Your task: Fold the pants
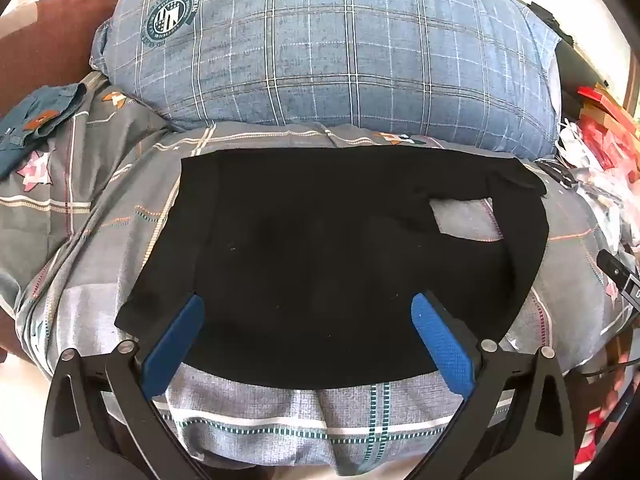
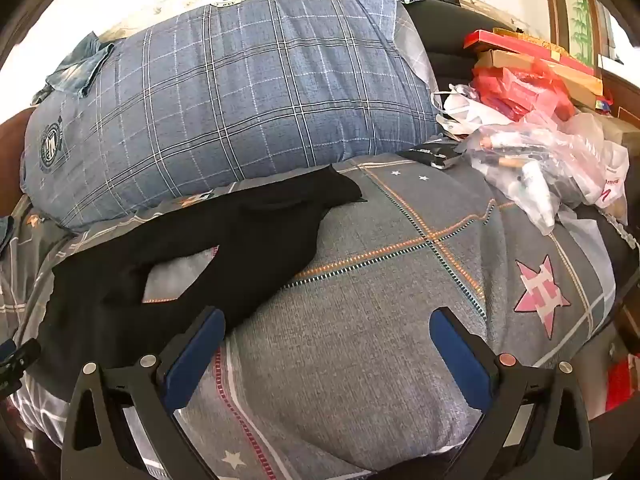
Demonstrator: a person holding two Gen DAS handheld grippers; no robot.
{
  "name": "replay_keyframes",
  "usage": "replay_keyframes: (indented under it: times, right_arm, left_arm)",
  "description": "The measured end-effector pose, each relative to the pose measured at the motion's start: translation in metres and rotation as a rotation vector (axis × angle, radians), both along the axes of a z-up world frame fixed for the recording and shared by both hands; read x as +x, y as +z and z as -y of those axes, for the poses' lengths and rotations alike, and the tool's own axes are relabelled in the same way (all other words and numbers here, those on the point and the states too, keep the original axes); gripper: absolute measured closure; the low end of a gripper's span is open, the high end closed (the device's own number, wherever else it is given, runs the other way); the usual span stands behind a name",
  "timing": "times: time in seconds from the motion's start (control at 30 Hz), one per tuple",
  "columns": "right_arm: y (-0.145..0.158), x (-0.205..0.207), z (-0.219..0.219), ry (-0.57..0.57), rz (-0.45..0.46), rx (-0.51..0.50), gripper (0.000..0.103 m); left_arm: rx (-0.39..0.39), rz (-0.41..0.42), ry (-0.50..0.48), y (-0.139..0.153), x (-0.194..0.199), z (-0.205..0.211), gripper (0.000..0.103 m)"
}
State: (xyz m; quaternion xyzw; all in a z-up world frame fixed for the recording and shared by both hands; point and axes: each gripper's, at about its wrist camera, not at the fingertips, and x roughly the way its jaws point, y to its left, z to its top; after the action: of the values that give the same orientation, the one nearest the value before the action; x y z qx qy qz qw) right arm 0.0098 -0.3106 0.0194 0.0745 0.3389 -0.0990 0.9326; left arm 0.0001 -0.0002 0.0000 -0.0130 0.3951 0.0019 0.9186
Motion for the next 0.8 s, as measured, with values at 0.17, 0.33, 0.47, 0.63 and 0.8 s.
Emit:
replay_keyframes:
  times: [0.17, 0.33, 0.47, 0.63, 0.8]
  right_arm:
    - [0.005, -0.001, -0.003, 0.014, -0.009, -0.002, 0.0]
    - [0.002, -0.004, -0.011, 0.028, -0.02, -0.017, 0.0]
    - [0.0, 0.002, -0.015, 0.056, -0.03, -0.043, 0.0]
    - [-0.002, 0.006, -0.02, 0.079, -0.039, -0.049, 0.0]
    - [-0.001, 0.007, -0.023, 0.09, -0.034, -0.062, 0.0]
  left_arm:
    - [-0.005, 0.003, 0.003, -0.005, -0.001, -0.011, 0.0]
    - [-0.006, 0.008, 0.009, -0.006, -0.006, -0.017, 0.0]
    - [0.003, -0.003, 0.026, -0.009, -0.001, -0.016, 0.0]
    - [0.016, 0.001, 0.037, -0.011, -0.001, -0.016, 0.0]
    - [0.014, -0.003, 0.047, -0.012, 0.001, -0.018, 0.0]
